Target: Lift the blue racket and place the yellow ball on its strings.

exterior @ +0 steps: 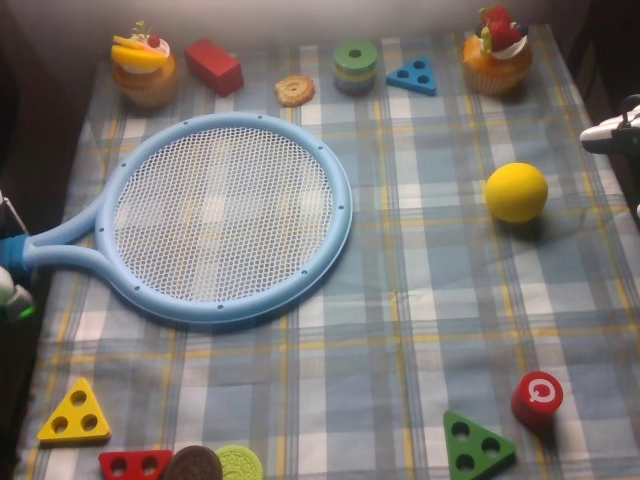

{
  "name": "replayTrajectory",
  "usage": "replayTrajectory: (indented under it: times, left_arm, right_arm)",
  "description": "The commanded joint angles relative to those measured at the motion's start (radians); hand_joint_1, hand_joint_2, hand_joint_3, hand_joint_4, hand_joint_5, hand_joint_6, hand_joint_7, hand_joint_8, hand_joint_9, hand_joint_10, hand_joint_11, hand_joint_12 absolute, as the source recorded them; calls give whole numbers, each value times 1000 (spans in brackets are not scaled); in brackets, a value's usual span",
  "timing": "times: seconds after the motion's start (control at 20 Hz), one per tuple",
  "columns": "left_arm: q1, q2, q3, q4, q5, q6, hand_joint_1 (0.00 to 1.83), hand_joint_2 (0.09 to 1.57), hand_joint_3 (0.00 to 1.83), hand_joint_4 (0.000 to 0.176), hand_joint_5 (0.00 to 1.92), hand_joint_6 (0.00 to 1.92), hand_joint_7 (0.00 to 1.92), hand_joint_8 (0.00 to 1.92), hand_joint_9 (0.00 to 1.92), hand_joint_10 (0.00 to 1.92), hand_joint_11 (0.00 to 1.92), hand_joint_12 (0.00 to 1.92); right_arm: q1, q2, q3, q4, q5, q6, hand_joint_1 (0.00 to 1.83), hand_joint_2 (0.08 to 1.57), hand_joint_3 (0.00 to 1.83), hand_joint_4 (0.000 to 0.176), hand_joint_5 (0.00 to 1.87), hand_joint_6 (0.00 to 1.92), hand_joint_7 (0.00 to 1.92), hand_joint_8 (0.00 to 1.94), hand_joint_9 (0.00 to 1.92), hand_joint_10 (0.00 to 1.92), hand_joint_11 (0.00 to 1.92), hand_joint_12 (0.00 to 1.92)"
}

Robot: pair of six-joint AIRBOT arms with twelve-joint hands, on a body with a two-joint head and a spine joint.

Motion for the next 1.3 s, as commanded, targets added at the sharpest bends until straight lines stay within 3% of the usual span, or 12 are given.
replayTrajectory:
  times: [0.0, 0.05, 0.1, 0.15, 0.25, 0.3, 0.35, 0.45, 0.5, 0.55, 1.05, 1.25]
  left_arm:
    - [-2, 2, 0, 24, -83, 5, 1020, 1115, 0, 0, 717, 1495, 639, 1451, 613, 1092, 191, 1413]
    - [-2, 8, -9, 27, -94, 5, 941, 1132, 1, 0, 630, 1836, 519, 1827, 520, 1755, 271, 1819]
    - [-3, 15, -18, 35, -99, 3, 857, 1209, 5, 85, 801, 1904, 615, 1902, 639, 1888, 515, 1901]
    - [-3, 22, -32, 55, -103, -9, 827, 1254, 11, 126, 931, 1918, 808, 1917, 827, 1914, 771, 1917]
    - [1, 54, -78, 130, -128, -81, 1057, 1334, 5, 169, 1107, 1921, 1271, 1921, 1367, 1921, 1428, 1921]
    - [5, 68, -97, 164, -142, -128, 1182, 1307, 0, 40, 1190, 1921, 1409, 1921, 1533, 1921, 1520, 1921]
    - [16, 92, -129, 226, -168, -220, 1252, 1311, 0, 0, 1215, 1921, 1444, 1921, 1617, 1921, 1538, 1921]
    - [42, 143, -197, 344, -221, -363, 1414, 1290, 0, 0, 1075, 1921, 1341, 1921, 1591, 1921, 1578, 1921]
    - [49, 161, -224, 379, -246, -386, 1559, 1245, 0, 111, 879, 1921, 1214, 1921, 1493, 1921, 1496, 1921]
    - [57, 183, -258, 418, -277, -406, 1645, 1237, 0, 163, 800, 1921, 1107, 1921, 1421, 1921, 1471, 1921]
    - [89, 304, -457, 792, -494, -786, 1799, 1169, 0, 176, 769, 1921, 1086, 1921, 1409, 1921, 1557, 1921]
    - [102, 319, -482, 872, -577, -947, 1831, 1201, 3, 176, 1034, 1921, 1209, 1921, 1501, 1921, 1414, 1921]
  right_arm:
    - [3, -1, 2, 23, 121, 10, 709, 1315, 5, 0, 614, 1, 664, 0, 643, 5, 450, 433]
    - [2, -1, 2, 23, 121, 10, 716, 1310, 2, 0, 627, 4, 679, 5, 658, 8, 462, 434]
    - [1, -1, 2, 23, 121, 10, 762, 1306, 0, 0, 634, 5, 697, 8, 673, 11, 480, 442]
    - [0, -2, 2, 24, 121, 10, 780, 1303, 0, 0, 637, 4, 702, 7, 678, 9, 490, 444]
    - [-2, -2, 1, 26, 121, 10, 735, 1309, 1, 0, 634, 2, 704, 4, 695, 10, 514, 451]
    - [-3, -2, 1, 27, 121, 10, 698, 1312, 3, 0, 637, 2, 706, 3, 705, 10, 525, 451]
    - [-5, -2, 0, 28, 122, 10, 680, 1316, 3, 0, 636, 1, 703, 1, 704, 7, 522, 441]
    - [-7, -2, 0, 28, 123, 12, 679, 1320, 4, 0, 632, 0, 698, 0, 700, 3, 521, 437]
    - [-7, -2, 0, 28, 124, 13, 693, 1323, 3, 0, 629, 0, 697, 0, 691, 0, 508, 429]
    - [-7, -2, 0, 28, 126, 13, 705, 1323, 2, 0, 629, 0, 699, 1, 695, 2, 510, 428]
    - [1, -3, 2, 22, 135, 14, 832, 1315, 0, 0, 626, 3, 701, 4, 686, 3, 552, 266]
    - [21, -5, 11, 12, 133, 14, 816, 1299, 0, 0, 631, 2, 705, 2, 679, 1, 543, 267]
